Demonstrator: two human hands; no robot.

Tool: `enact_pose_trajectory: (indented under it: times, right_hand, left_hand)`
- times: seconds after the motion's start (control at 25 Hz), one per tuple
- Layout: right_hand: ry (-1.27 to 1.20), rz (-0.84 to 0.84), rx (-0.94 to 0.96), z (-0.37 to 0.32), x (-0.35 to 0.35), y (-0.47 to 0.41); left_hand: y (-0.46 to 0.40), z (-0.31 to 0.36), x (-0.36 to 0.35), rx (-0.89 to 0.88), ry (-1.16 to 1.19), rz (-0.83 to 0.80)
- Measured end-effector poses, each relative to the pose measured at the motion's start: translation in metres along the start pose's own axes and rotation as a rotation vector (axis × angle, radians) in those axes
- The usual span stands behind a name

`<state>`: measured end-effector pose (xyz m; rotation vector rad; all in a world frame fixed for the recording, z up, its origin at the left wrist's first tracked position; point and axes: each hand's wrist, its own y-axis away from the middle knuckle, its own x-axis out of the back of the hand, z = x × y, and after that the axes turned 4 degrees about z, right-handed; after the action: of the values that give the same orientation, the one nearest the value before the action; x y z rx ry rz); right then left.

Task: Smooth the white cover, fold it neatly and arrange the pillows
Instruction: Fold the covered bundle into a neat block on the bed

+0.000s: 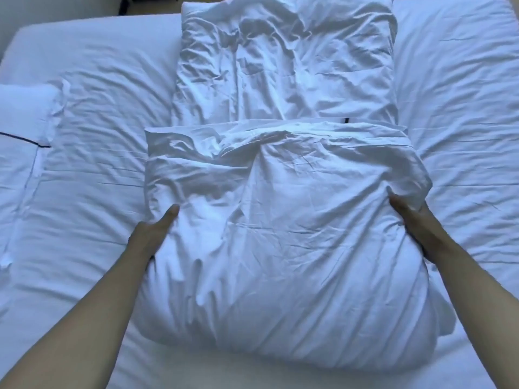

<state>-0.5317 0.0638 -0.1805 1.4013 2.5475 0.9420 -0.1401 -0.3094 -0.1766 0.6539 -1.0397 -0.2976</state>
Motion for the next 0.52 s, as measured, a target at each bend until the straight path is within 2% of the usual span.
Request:
enact_pose_trajectory:
  times: [0.16, 0.2, 0.4, 0.52]
  right_hand:
    - [0.111, 0.034, -0.062, 0.011, 0.002, 0.034]
    - [0.132, 0.053, -0.066, 0.011, -0.001, 0.040]
    - [0.212, 0.201, -0.096, -0.026, -0.010, 0.067]
    - [0.277, 0.112, -0.130, -0.036, 0.008, 0.080]
  left_hand:
    - [0.031, -0.069, 0.020, 0.123, 0.259, -0.291]
    - [0.042, -0.084, 0.021, 0.117, 0.321, -0.297]
    - [0.100, -0.095, 0.033, 0.042, 0.430, -0.057]
    - [0.126, -0.135, 0.055, 0.147, 0.500, -0.117]
